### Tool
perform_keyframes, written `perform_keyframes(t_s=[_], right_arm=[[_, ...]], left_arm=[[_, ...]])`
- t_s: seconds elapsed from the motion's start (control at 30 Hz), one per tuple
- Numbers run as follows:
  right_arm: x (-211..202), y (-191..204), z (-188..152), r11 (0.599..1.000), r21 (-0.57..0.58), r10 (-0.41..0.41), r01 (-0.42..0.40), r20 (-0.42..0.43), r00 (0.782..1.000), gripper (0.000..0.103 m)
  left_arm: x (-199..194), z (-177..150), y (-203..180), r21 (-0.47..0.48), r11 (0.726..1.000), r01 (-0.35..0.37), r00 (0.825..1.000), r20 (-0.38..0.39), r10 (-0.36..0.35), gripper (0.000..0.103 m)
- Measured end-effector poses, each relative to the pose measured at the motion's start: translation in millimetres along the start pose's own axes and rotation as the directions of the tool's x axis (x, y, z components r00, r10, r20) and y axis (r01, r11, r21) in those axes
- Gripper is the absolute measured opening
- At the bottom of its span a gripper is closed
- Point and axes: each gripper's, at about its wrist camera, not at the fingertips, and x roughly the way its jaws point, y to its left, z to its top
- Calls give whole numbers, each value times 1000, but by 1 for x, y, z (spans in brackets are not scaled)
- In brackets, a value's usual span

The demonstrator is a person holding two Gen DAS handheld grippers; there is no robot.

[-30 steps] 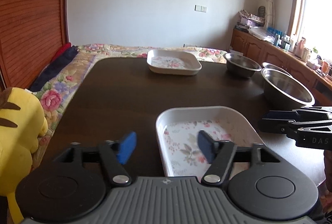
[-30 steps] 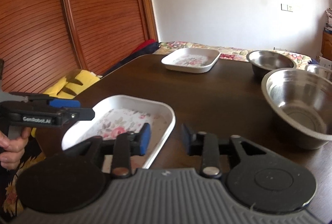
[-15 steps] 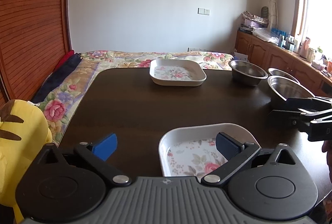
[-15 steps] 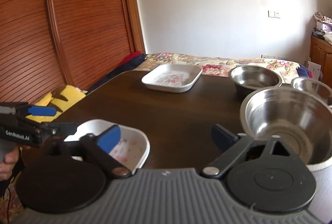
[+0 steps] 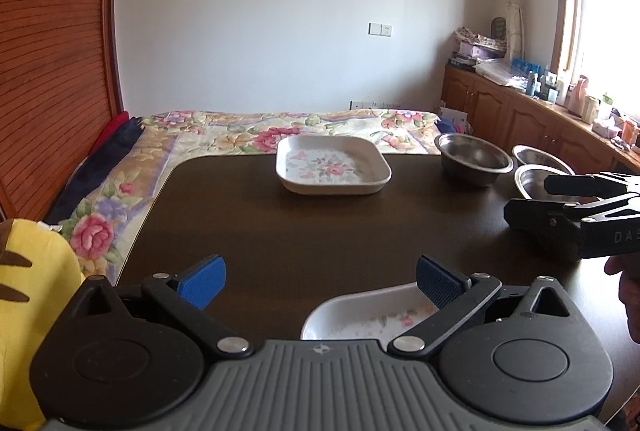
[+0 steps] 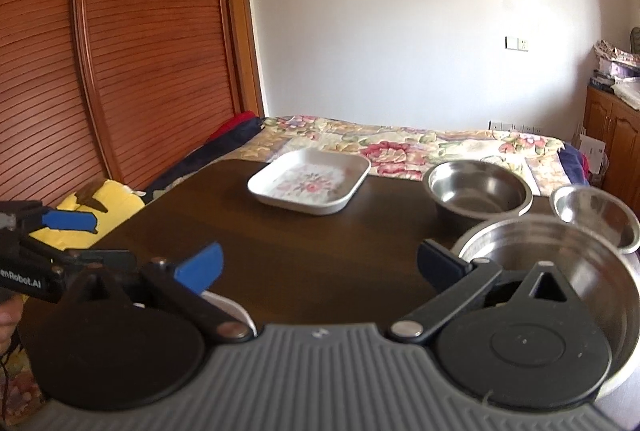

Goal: Organize plates and bowls

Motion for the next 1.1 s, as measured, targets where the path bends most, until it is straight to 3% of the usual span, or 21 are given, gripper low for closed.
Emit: perform_keyframes(t_s=[0.23, 0.5, 0.57, 0.63, 0.93, 1.1], right_arm=[[18, 1, 23, 1000, -24, -7, 8, 8, 1000, 103], [46, 9, 50, 999, -47, -10, 10, 9, 1000, 103], [56, 9, 56, 999, -34, -9, 9, -6, 1000, 99], [69, 6, 61, 1000, -21, -11, 11, -28, 1000, 86], [121, -5, 75, 998, 14, -64, 66, -119, 991, 58], [144, -14, 75, 995, 49, -82, 92, -168, 982, 50]], left_arm=[[13, 17, 12, -11, 1000, 24, 1000, 8, -24, 96], [37, 42, 32, -10, 999, 44, 999, 7, -44, 81], [45, 48, 37, -6, 999, 49, 999, 4, -49, 77], [53, 54, 40, 0, 999, 45, 999, 2, -45, 73], [102, 78, 56, 23, 999, 40, 999, -30, -40, 62], [126, 89, 62, 5, 998, 62, 997, -50, -62, 58]])
